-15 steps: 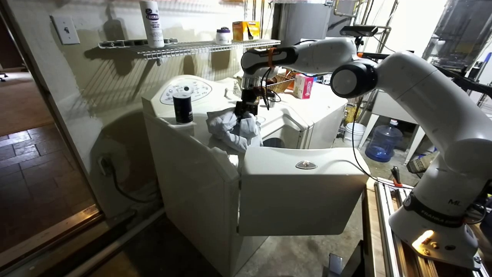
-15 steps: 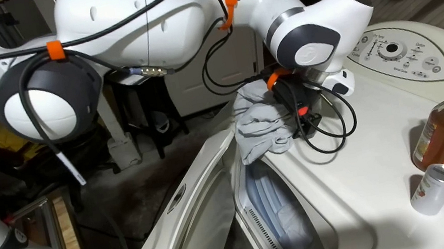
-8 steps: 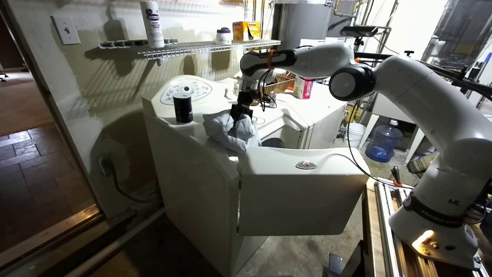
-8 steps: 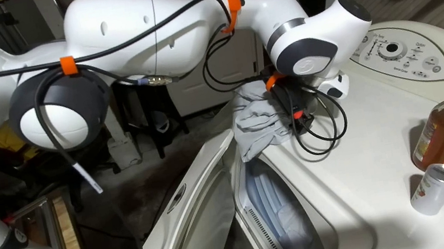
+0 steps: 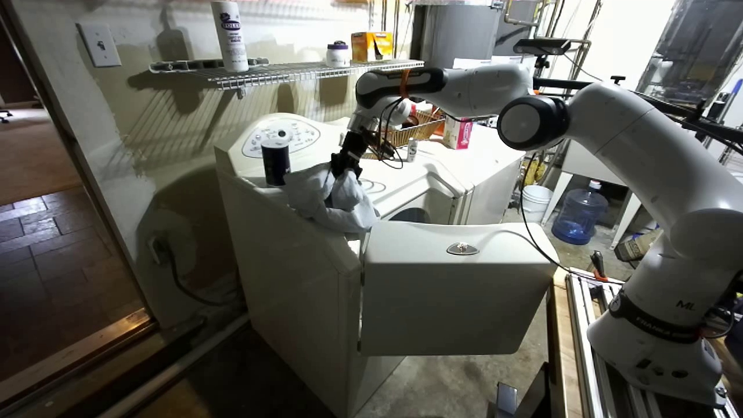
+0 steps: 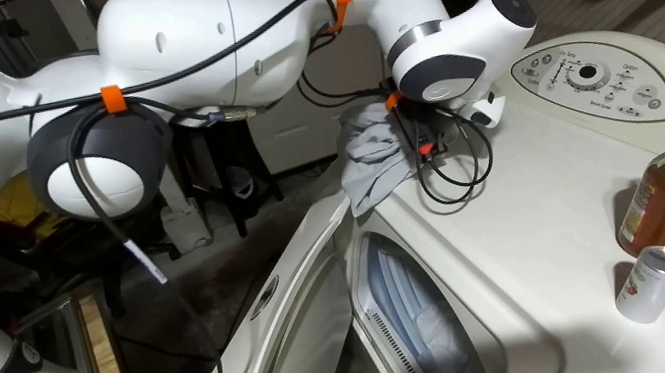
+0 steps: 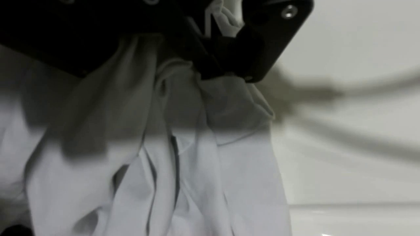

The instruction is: Put the light blue cloth in the washing machine on the left

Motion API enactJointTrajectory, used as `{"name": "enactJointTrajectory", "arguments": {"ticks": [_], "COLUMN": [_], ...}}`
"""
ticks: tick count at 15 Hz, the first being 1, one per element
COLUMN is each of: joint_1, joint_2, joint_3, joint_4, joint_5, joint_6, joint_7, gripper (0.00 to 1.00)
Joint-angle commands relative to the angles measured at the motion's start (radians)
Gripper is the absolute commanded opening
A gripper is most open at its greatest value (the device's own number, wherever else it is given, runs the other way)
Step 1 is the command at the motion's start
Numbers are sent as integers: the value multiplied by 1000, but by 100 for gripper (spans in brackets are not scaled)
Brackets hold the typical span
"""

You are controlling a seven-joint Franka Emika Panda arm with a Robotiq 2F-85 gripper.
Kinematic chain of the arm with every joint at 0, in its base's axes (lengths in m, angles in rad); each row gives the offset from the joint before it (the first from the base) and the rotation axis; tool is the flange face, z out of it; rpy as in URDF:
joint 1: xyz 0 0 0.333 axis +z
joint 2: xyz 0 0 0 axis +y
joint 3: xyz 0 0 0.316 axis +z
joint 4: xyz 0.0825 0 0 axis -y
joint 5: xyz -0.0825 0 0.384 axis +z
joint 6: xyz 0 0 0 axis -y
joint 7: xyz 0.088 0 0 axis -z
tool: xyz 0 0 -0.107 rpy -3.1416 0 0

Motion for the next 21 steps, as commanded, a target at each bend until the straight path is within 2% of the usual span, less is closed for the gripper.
{"name": "enactJointTrajectory", "arguments": {"ticks": [1,2,3,7,11,15,21], "joint_1": [-17,1,-5,-3,21,53,68], "joint_2": [-50,-77,-119,-273,-399,-512,-649], "joint_3": [33,5,0,-59,-163,-280,-421], "joint_4": [-38,-66,-108,-284,-441,-609,-886], "joint_5": [62,24,17,-43,-159,-289,-368], "joint_6": [53,128,137,306,420,427,364], "joint_7": [37,16,12,-62,-57,25,129], "gripper": [3,4,3,4,4,4,4]}}
